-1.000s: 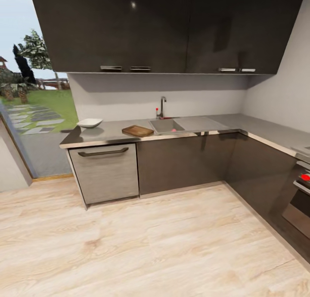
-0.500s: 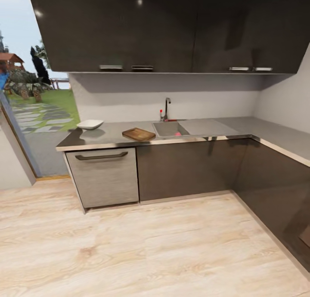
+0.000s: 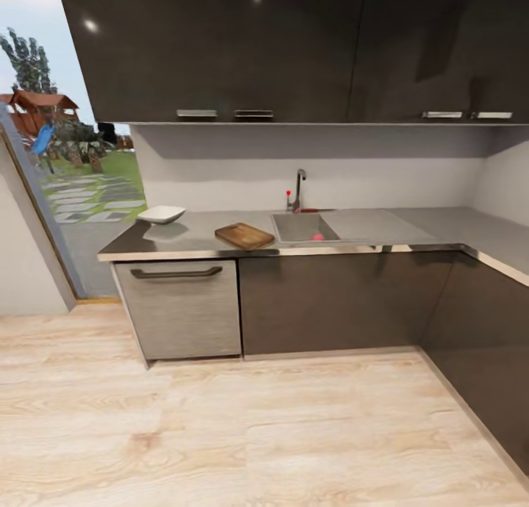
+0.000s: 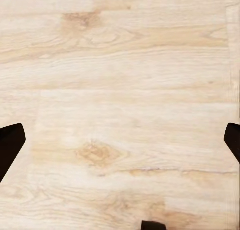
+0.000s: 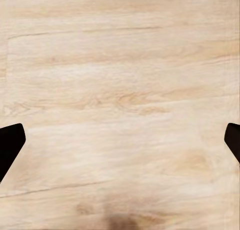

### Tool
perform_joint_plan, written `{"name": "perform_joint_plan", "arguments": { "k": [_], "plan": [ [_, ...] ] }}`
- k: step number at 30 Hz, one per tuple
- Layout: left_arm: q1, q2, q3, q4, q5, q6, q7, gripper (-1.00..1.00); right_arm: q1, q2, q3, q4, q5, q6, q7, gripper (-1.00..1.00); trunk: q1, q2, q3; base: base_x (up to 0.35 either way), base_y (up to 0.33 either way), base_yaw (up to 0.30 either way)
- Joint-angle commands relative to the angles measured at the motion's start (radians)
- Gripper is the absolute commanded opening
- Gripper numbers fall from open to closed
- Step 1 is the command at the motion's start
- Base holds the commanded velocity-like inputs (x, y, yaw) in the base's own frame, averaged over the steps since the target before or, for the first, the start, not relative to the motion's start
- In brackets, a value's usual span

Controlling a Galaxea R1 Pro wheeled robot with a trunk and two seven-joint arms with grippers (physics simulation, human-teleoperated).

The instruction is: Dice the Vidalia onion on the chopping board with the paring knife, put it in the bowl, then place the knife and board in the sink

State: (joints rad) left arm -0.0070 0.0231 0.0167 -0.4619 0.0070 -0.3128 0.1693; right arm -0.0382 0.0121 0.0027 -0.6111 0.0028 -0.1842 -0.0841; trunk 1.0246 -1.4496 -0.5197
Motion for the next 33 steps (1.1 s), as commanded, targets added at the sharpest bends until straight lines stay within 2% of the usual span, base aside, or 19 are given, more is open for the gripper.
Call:
{"name": "perform_joint_plan", "arguments": {
  "k": [1, 20, 33],
  "plan": [
    [-0.001, 0.0, 0.0, 0.0, 0.001, -0.003, 0.002, 1.0, -0.001, 0.0, 0.0, 0.001, 0.0, -0.003, -0.003, 1.0, 0.0, 0.0, -0.001, 0.279, -0.225, 0.193],
    [-0.001, 0.001, 0.0, 0.0, 0.002, -0.003, 0.003, 1.0, 0.0, 0.0, 0.0, 0.001, 0.0, -0.003, -0.003, 1.0, 0.0, 0.0, -0.001, 0.27, -0.215, 0.194],
    [-0.001, 0.001, 0.0, 0.001, 0.002, -0.003, 0.003, 1.0, 0.0, -0.001, 0.0, 0.001, 0.0, -0.003, -0.003, 1.0, 0.0, 0.0, -0.001, 0.246, -0.076, 0.167]
  ]
}}
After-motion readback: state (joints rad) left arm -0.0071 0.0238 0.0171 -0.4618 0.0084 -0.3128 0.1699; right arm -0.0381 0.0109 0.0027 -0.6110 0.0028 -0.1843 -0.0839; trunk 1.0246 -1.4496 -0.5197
